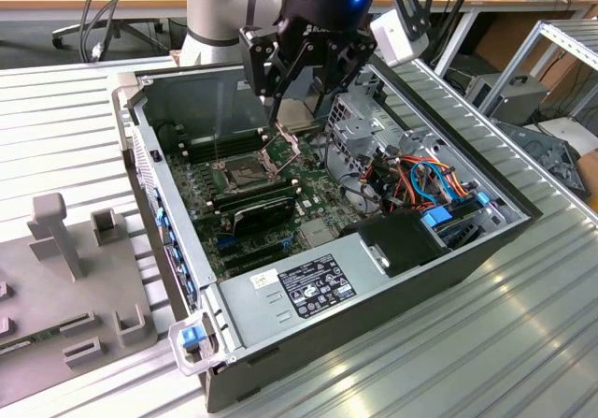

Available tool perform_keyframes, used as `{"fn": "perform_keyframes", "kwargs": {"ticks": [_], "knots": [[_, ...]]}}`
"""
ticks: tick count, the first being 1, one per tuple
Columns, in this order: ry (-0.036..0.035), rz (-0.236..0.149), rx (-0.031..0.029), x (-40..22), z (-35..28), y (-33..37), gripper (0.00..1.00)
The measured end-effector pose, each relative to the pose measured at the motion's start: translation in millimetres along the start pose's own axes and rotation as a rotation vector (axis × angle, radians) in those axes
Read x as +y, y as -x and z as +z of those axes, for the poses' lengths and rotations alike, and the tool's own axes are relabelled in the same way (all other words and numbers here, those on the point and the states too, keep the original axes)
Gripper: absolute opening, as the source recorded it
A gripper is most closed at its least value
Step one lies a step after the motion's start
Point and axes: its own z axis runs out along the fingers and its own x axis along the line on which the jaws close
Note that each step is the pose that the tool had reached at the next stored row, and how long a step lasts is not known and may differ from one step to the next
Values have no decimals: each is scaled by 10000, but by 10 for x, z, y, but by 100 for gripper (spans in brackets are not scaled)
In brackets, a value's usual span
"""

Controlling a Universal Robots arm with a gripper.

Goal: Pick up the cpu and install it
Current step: 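Pick up the cpu and move it towards the insertion slot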

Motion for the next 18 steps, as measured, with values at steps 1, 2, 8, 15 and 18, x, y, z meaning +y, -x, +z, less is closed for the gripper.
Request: {"fn": "perform_keyframes", "kwargs": {"ticks": [1, 2, 8, 15, 18], "knots": [[0, 0, 0, 0, 7, 9, 55], [1, 0, 0, 0, 9, 13, 55], [0, 0, 0, -1, 33, 46, 55], [0, 0, 0, -2, 53, 80, 55], [0, 0, 0, -2, 63, 98, 55]]}}
